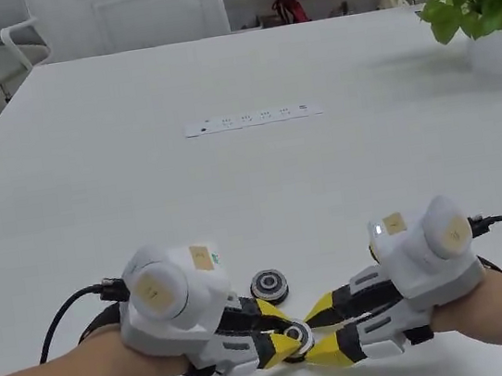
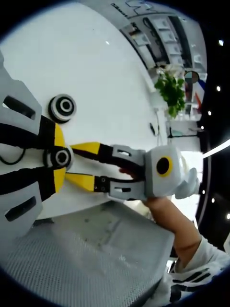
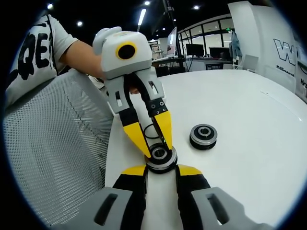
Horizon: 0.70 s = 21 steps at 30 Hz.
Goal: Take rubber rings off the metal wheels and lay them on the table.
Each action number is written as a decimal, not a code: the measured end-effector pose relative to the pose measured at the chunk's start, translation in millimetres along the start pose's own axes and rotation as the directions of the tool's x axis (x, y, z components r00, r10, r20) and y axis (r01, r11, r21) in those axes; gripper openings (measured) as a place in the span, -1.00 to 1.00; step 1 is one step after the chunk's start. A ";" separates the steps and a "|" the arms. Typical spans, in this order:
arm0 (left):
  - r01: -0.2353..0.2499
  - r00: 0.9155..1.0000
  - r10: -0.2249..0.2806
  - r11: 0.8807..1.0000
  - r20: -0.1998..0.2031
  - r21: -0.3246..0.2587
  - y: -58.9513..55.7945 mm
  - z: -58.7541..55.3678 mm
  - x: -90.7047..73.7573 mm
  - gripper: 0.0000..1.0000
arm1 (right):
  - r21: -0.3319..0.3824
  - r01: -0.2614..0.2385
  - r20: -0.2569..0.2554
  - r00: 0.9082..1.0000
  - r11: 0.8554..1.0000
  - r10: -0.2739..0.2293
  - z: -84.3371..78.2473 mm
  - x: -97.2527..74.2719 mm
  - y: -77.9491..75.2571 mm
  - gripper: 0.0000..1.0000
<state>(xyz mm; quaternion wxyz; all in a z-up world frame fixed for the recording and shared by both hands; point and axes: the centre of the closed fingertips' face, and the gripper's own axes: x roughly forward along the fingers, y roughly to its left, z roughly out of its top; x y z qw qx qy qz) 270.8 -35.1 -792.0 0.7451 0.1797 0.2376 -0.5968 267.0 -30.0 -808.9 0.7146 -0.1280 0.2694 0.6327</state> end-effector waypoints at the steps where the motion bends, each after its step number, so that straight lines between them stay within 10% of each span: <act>1: 0.000 1.000 0.000 1.000 0.001 0.000 0.0 0.0 -0.1 -0.73 | 0.000 0.000 0.000 1.000 1.000 0.000 -0.1 0.0 0.0 -0.59; 21: -0.010 1.000 0.010 1.000 0.002 -0.016 0.2 0.1 0.0 -0.73 | 0.034 0.010 -0.013 1.000 0.999 -0.009 -5.3 -4.4 -1.1 -0.79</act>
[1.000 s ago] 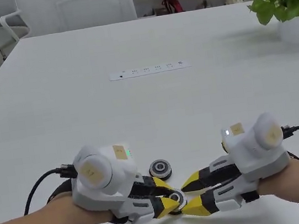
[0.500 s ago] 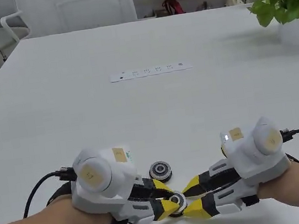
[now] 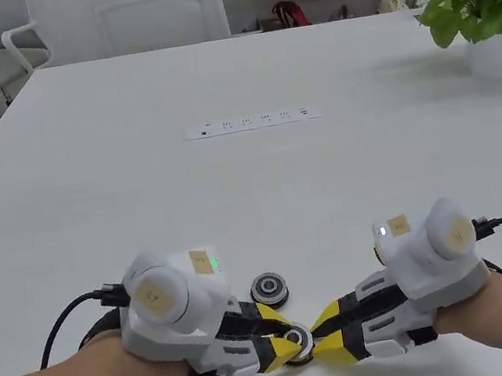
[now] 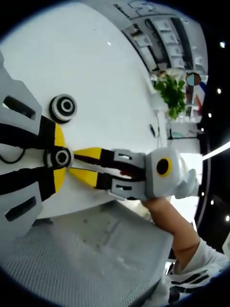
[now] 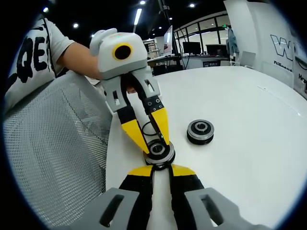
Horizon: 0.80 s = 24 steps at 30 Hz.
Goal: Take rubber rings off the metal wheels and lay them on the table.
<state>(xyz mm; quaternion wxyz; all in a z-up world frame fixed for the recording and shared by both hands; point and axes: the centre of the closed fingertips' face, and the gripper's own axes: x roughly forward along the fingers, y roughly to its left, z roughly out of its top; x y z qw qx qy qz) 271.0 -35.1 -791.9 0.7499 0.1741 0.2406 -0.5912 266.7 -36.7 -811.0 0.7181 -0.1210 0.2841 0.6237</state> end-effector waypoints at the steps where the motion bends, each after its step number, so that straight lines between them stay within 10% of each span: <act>1: 0.000 1.000 0.000 1.000 0.000 0.001 0.0 0.0 0.0 -0.73 | 0.000 0.000 -0.001 1.000 1.000 0.000 0.0 0.1 0.1 -0.79; 24: -0.017 1.000 0.017 1.000 0.000 -0.002 1.3 0.1 1.3 -0.73 | 0.044 -0.002 -0.018 1.000 0.999 0.002 -1.9 -1.5 1.9 -1.00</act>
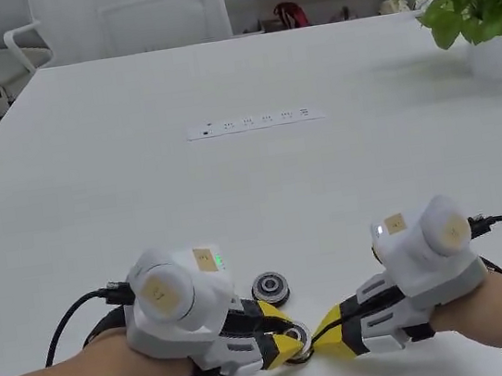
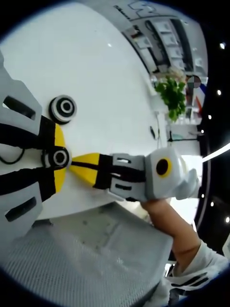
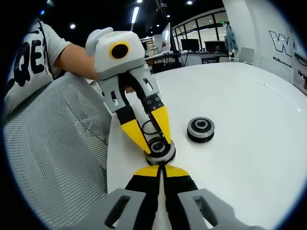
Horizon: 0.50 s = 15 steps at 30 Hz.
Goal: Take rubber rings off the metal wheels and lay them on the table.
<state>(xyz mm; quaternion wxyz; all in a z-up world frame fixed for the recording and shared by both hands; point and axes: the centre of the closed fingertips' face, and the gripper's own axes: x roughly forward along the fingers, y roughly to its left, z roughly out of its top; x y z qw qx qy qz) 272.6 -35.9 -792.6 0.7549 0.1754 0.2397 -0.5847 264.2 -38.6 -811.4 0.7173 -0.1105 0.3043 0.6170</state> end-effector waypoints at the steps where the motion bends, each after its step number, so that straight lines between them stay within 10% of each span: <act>1: -0.001 1.000 0.001 1.000 -0.001 0.003 0.0 0.0 0.1 -0.73 | 0.012 -0.001 0.002 1.000 1.000 0.001 0.0 -0.4 -0.3 -1.00; 15: 0.000 1.000 0.001 0.999 -0.017 0.038 -1.5 -0.4 -0.5 -0.73 | 0.094 -0.007 0.033 0.999 0.996 0.004 2.5 -4.1 -1.9 -1.00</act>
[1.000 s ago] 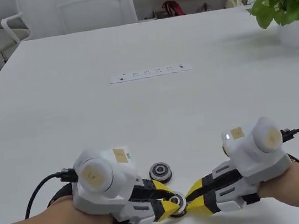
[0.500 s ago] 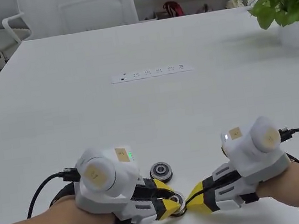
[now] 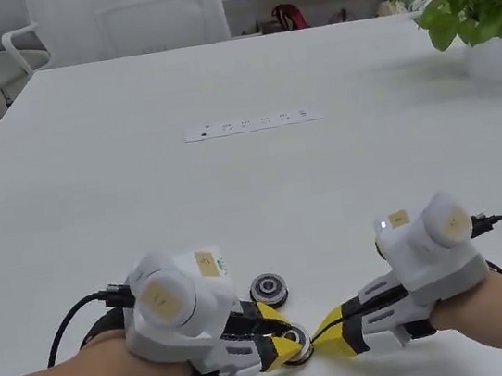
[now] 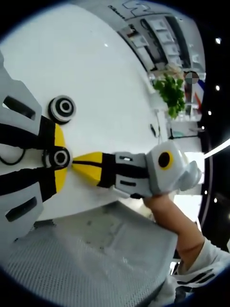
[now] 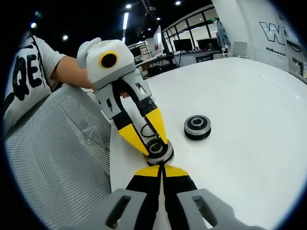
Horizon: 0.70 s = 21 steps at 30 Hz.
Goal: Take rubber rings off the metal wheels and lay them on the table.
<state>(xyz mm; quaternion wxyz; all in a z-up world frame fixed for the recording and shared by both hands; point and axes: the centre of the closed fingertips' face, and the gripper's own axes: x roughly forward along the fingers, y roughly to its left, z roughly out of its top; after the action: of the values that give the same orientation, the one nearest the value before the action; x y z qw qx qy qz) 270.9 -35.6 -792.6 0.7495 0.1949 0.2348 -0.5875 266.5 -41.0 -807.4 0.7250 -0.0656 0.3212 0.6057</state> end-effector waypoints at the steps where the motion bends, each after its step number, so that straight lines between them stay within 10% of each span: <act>1: 0.001 1.000 -0.001 1.000 -0.001 0.003 -0.2 -0.2 -0.2 -0.73 | 0.004 0.001 0.002 1.000 1.000 -0.001 0.1 -0.4 -0.4 -1.00; 21: -0.007 1.000 0.008 1.000 -0.018 0.027 -2.3 -2.6 -1.1 -0.75 | 0.128 -0.010 0.090 0.996 0.992 -0.002 9.6 -6.4 -4.1 -1.00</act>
<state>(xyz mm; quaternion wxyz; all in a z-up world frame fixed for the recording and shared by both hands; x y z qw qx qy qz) 268.2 -33.9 -794.1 0.7468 0.2110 0.2329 -0.5861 273.6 -42.7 -797.6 0.7403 0.0094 0.3266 0.5875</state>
